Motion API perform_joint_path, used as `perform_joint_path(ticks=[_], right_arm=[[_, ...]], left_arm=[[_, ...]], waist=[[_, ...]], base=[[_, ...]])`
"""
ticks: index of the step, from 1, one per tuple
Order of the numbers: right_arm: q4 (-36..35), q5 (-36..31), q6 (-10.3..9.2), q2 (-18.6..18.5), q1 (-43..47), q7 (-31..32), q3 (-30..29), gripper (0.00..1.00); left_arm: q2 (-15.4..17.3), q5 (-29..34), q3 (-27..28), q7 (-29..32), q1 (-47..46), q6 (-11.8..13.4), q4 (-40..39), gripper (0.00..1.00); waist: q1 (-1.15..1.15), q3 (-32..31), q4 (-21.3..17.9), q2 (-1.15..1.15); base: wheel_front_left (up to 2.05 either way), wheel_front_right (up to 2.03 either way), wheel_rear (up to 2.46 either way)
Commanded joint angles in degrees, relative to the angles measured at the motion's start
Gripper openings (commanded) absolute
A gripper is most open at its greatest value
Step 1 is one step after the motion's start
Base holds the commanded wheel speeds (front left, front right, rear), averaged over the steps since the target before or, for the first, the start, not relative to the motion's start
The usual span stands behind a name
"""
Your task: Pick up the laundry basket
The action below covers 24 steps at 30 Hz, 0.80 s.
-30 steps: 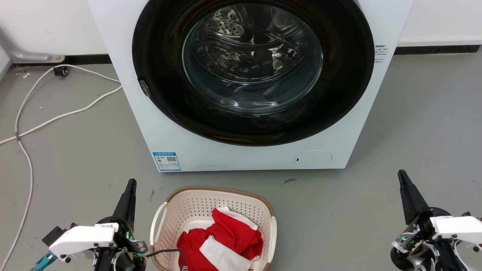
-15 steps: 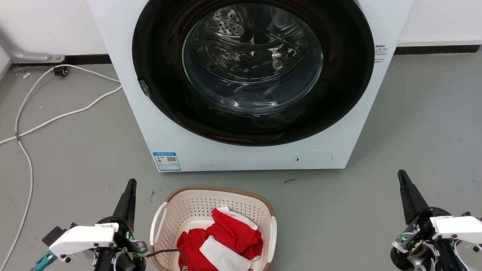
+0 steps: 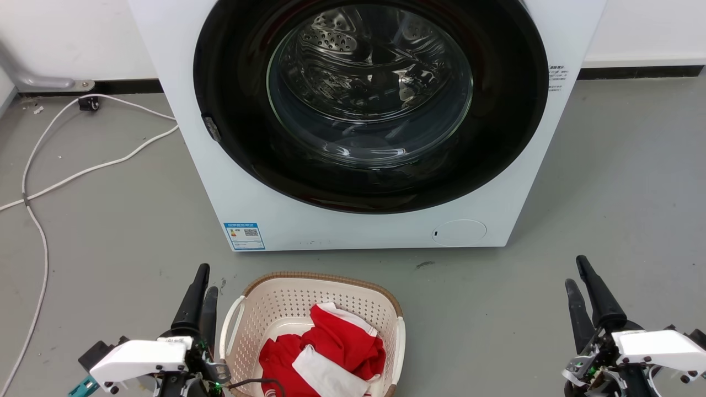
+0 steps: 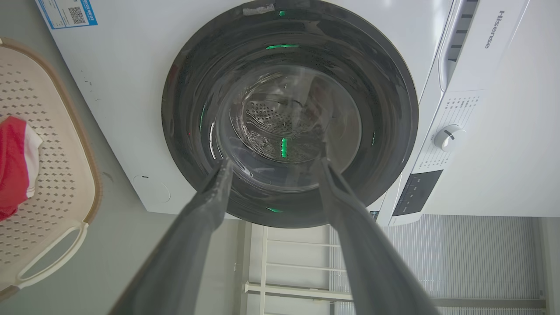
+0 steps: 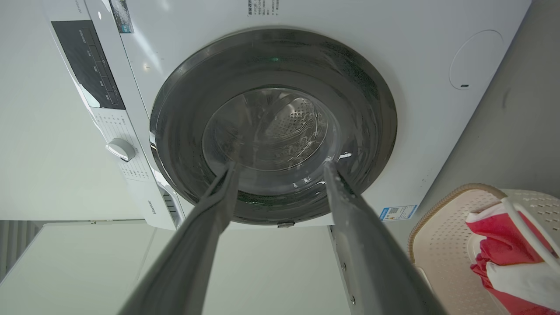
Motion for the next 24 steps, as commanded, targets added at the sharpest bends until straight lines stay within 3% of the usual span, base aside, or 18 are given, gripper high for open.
perform_joint_path(ticks=[1, 10, 13, 14, 24], right_arm=[[-1.3, -1.3, 0.0, -0.2, -1.4, -0.7, 0.6, 1.0], [-3.3, -10.9, 0.0, -0.2, -1.3, -2.8, 1.0, 1.0], [-4.3, -15.9, 0.0, -0.2, -1.1, -3.5, 1.1, 1.0], [-5.2, -20.8, 0.0, -0.2, -0.9, -4.2, 1.3, 1.0], [-6.6, -35.5, 0.01, -0.2, 0.0, -6.4, 2.4, 1.0]], left_arm=[[0.3, 1.4, -0.8, -0.7, -1.9, 0.0, -1.5, 1.0], [0.2, 11.1, -1.0, -2.8, -2.3, -0.1, -4.3, 1.0], [0.2, 15.1, -1.2, -3.5, -2.3, -0.1, -5.2, 1.0], [0.2, 18.8, -1.6, -4.2, -2.3, -0.1, -5.9, 1.0], [0.2, 30.9, -2.9, -6.4, -2.4, -0.1, -7.0, 1.0]], waist=[[0.0, 0.0, 0.0, 0.0], [0.0, 0.1, 0.0, 0.0], [0.0, 0.0, 0.0, 0.0], [0.0, 0.0, 0.0, 0.0], [0.0, -0.1, 0.1, 0.0]], base=[[0.0, 0.0, 0.0], [0.0, 0.0, 0.0], [0.0, 0.0, 0.0], [0.0, 0.0, 0.0], [0.0, 0.0, 0.0]])
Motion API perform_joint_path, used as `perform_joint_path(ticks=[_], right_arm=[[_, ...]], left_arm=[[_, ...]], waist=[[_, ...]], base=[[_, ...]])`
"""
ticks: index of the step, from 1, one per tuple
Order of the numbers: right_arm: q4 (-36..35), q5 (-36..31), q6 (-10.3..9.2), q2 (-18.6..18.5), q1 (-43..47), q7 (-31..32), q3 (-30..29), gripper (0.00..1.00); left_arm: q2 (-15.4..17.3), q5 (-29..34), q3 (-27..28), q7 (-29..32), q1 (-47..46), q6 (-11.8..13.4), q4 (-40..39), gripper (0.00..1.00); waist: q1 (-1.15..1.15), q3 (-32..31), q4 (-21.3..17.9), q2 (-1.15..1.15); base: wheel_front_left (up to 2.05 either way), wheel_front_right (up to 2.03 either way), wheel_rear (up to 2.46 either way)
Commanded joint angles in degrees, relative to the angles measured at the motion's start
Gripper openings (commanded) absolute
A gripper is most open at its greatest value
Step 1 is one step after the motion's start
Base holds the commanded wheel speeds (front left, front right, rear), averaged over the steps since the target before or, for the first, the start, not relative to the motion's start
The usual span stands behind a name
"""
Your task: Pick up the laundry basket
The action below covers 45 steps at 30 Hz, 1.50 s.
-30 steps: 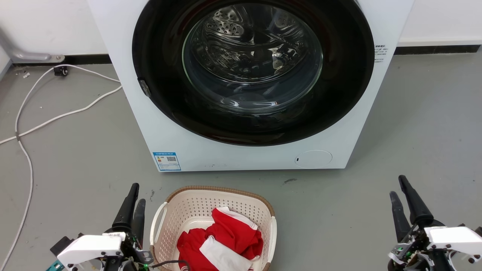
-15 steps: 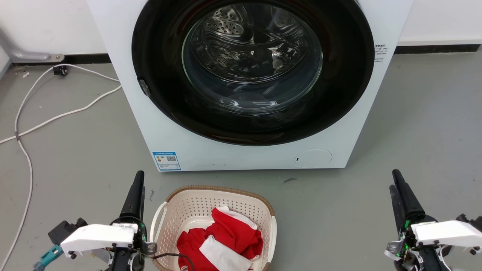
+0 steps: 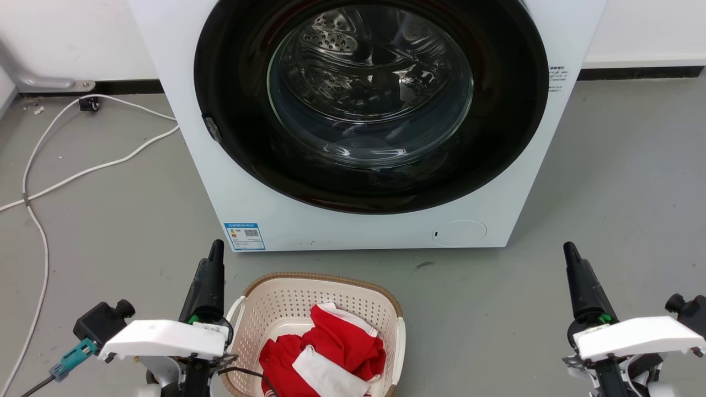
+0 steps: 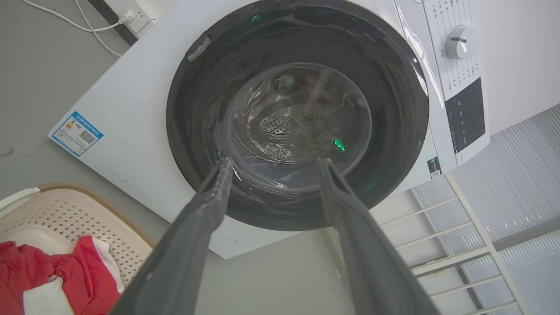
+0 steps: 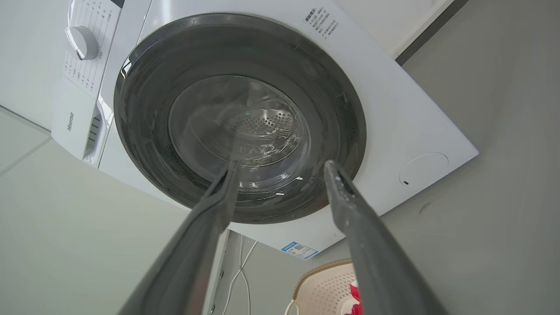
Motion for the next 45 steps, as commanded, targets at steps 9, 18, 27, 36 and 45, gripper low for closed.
perform_joint_path(ticks=[9, 18, 27, 36, 45], right_arm=[[-1.0, -11.8, 0.01, -0.2, -0.1, -1.9, 1.1, 1.0], [-1.2, -20.7, 0.01, -0.2, 0.0, -2.4, 2.3, 1.0], [-0.7, -28.3, 0.01, -0.2, 0.2, -2.5, 3.4, 1.0], [0.1, -34.7, 0.01, -0.1, 0.3, -3.3, 4.1, 1.0], [0.6, -40.0, 0.01, -0.1, 0.4, -3.7, 5.1, 1.0]], left_arm=[[0.2, 10.1, -1.1, -2.1, -2.0, 0.3, 0.0, 1.0], [0.2, 18.2, -2.0, -3.7, -2.3, 0.7, 1.1, 1.0], [0.2, 25.5, -2.7, -5.2, -2.7, 1.0, 2.5, 1.0], [0.2, 31.8, -3.1, -6.6, -2.9, 1.5, 3.3, 1.0], [0.2, 37.3, -3.2, -7.8, -2.4, 2.0, 4.0, 1.0]], waist=[[0.0, -0.1, 0.0, 0.0], [0.0, -0.1, 0.0, 0.0], [0.0, 0.1, 0.0, 0.0], [0.0, 0.1, 0.1, 0.0], [0.0, 0.1, 0.2, 0.0]], base=[[0.0, 0.0, 0.0], [0.0, 0.0, 0.0], [0.0, 0.0, 0.0], [0.0, 0.0, 0.0], [0.0, 0.0, 0.0]])
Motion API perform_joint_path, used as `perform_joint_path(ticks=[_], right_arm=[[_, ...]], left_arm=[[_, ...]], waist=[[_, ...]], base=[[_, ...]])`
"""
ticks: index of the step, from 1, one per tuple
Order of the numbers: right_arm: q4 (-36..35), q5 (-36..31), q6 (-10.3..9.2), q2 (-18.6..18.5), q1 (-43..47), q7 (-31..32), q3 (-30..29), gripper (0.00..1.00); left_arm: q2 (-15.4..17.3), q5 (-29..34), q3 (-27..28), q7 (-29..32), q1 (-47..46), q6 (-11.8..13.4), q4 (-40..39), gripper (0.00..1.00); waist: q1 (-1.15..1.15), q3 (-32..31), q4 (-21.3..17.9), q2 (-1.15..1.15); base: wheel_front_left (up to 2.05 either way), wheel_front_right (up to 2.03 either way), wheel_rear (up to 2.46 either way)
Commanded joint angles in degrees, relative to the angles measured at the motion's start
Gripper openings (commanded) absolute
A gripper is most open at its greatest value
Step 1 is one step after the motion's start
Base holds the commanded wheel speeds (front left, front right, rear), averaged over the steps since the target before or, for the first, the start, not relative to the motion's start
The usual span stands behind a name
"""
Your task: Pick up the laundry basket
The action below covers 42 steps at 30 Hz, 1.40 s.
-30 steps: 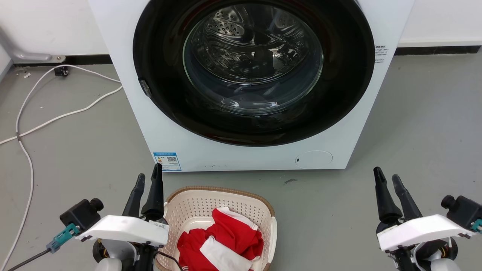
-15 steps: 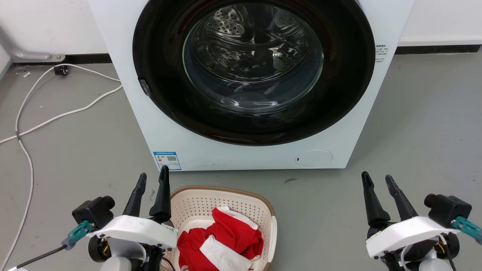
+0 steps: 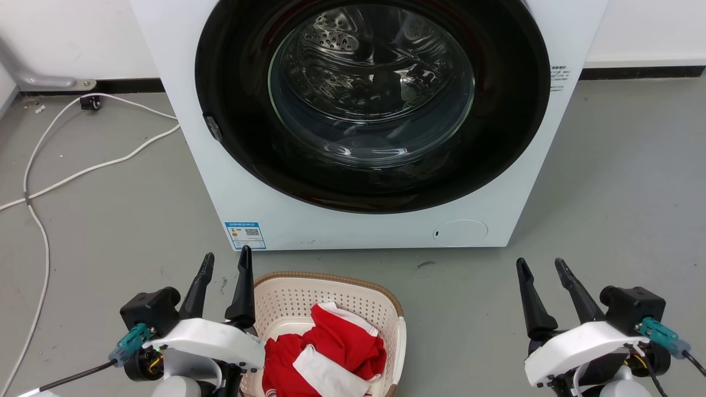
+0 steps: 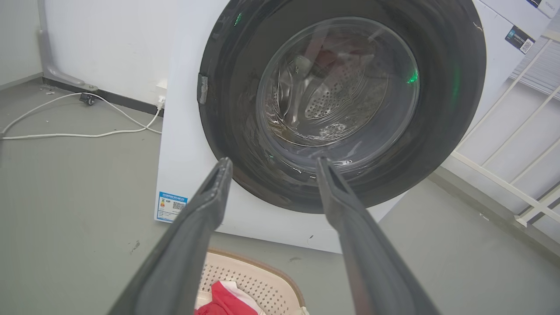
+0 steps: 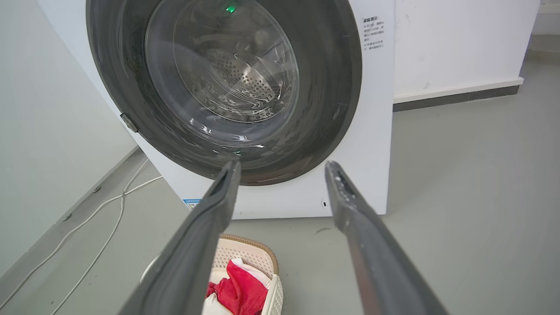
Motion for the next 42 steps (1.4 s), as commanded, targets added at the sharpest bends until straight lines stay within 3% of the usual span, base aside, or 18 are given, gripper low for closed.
perform_joint_path(ticks=[1, 24, 42], right_arm=[[-0.4, -1.6, 0.0, -0.1, 0.2, -0.5, 0.2, 1.0], [0.7, -11.4, -0.01, -0.1, 0.8, -1.8, 0.7, 1.0], [2.0, -16.5, -0.01, -0.1, 0.1, -3.8, -2.4, 1.0]], left_arm=[[0.2, 1.4, 0.0, -0.5, -0.9, 0.2, -0.3, 1.0], [0.3, 13.6, -0.2, -3.2, -0.8, 1.1, 0.6, 1.0], [0.2, 20.8, -1.5, -5.1, -0.4, 1.5, 0.6, 1.0]], waist=[[0.0, 0.0, 0.0, 0.0], [0.0, -0.1, 0.5, 0.0], [0.0, -0.1, 1.5, 0.0]], base=[[0.0, 0.0, 0.0], [0.0, 0.0, 0.0], [0.0, 0.0, 0.0]])
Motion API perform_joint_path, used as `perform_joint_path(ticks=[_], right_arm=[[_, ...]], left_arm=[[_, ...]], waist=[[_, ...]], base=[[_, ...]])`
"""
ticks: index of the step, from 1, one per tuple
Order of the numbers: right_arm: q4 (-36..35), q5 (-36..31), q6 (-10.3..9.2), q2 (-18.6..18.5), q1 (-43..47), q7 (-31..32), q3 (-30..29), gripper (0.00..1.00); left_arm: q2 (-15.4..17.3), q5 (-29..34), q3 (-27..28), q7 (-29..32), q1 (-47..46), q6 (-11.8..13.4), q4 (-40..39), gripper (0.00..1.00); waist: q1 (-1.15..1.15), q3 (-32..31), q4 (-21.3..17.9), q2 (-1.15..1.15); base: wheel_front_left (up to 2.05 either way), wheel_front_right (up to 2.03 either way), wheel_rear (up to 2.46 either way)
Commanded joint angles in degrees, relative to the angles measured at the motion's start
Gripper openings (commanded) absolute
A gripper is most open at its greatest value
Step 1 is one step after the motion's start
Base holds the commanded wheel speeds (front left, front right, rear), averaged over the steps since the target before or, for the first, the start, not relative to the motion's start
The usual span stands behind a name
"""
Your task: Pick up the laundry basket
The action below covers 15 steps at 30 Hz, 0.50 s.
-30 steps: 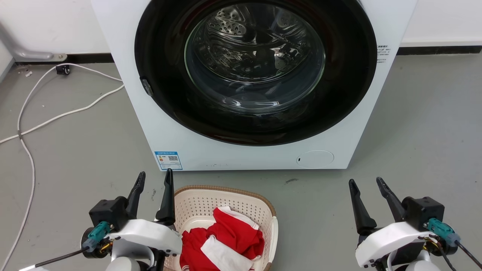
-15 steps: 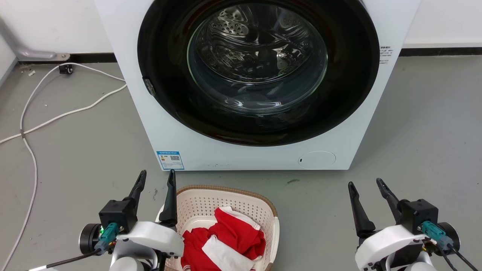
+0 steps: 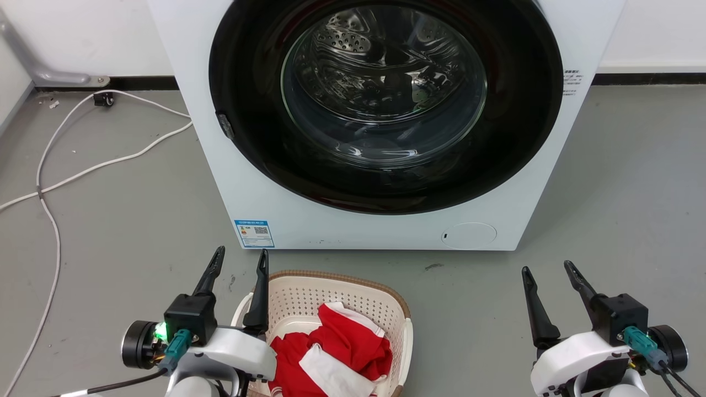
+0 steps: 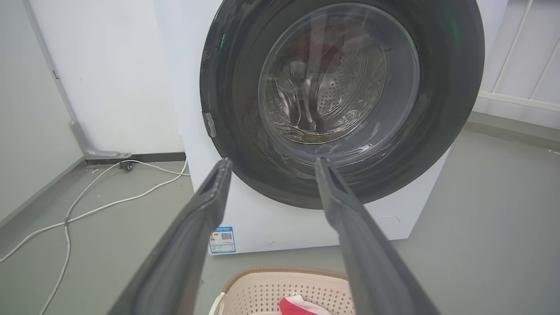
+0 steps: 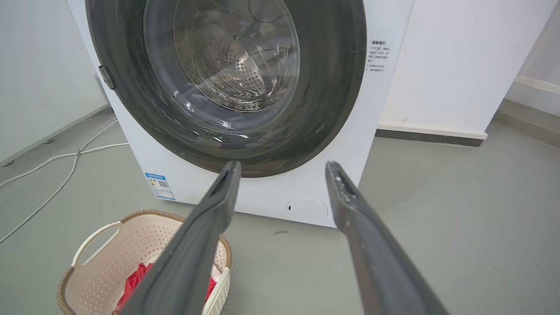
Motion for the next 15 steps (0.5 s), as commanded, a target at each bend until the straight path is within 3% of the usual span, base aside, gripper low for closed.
perform_joint_path(ticks=[1, 15], right_arm=[[0.1, -0.8, -0.02, -0.1, -0.2, -0.3, 0.0, 1.0], [1.0, -0.6, -0.02, -0.1, -0.5, -0.9, 0.0, 1.0]], left_arm=[[0.1, 0.8, -0.2, -0.3, -0.4, 0.3, -0.1, 1.0], [0.1, 1.0, 0.2, -0.6, 0.0, 0.8, 0.1, 1.0]], waist=[[0.0, 0.0, 0.0, 0.0], [0.0, 0.1, -0.2, 0.0]], base=[[0.0, 0.0, 0.0], [0.0, 0.0, 0.0]])
